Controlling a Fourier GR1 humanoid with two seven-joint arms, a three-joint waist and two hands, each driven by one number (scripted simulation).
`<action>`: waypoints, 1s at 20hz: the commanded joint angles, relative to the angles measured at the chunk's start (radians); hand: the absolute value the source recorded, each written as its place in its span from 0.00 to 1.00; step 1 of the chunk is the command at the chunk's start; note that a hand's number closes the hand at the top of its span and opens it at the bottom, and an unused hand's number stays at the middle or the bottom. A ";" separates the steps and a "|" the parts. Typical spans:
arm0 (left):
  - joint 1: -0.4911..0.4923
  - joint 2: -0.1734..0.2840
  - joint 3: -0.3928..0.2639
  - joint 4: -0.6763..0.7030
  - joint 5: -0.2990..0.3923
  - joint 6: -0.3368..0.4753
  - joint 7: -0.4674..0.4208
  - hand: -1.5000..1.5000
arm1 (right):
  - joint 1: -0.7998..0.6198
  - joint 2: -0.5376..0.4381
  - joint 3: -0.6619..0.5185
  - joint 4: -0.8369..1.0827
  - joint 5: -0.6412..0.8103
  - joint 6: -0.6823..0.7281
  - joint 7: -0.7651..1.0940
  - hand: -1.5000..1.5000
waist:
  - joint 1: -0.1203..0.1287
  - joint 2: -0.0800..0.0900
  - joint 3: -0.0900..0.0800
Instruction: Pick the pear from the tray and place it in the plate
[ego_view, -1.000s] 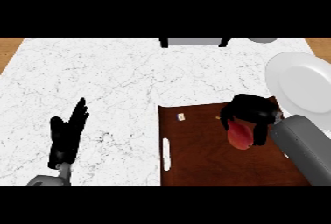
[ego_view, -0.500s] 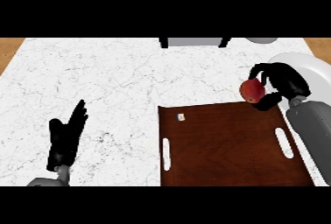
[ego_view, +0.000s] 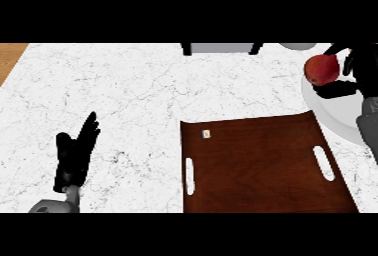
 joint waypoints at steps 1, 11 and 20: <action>-0.061 -0.027 0.004 0.025 -0.020 0.015 0.019 0.50 | 0.026 -0.033 -0.065 -0.098 0.005 0.014 0.131 1.00 | 0.006 0.003 0.001; 0.010 -0.049 -0.002 -0.025 -0.049 -0.028 0.002 0.50 | -0.053 -0.086 -0.203 0.274 0.011 -0.024 -0.055 1.00 | 0.029 0.009 0.002; 0.045 -0.041 0.020 -0.037 -0.048 -0.054 -0.017 0.50 | -0.107 -0.130 -0.247 0.634 0.021 -0.020 -0.235 1.00 | 0.041 0.013 0.002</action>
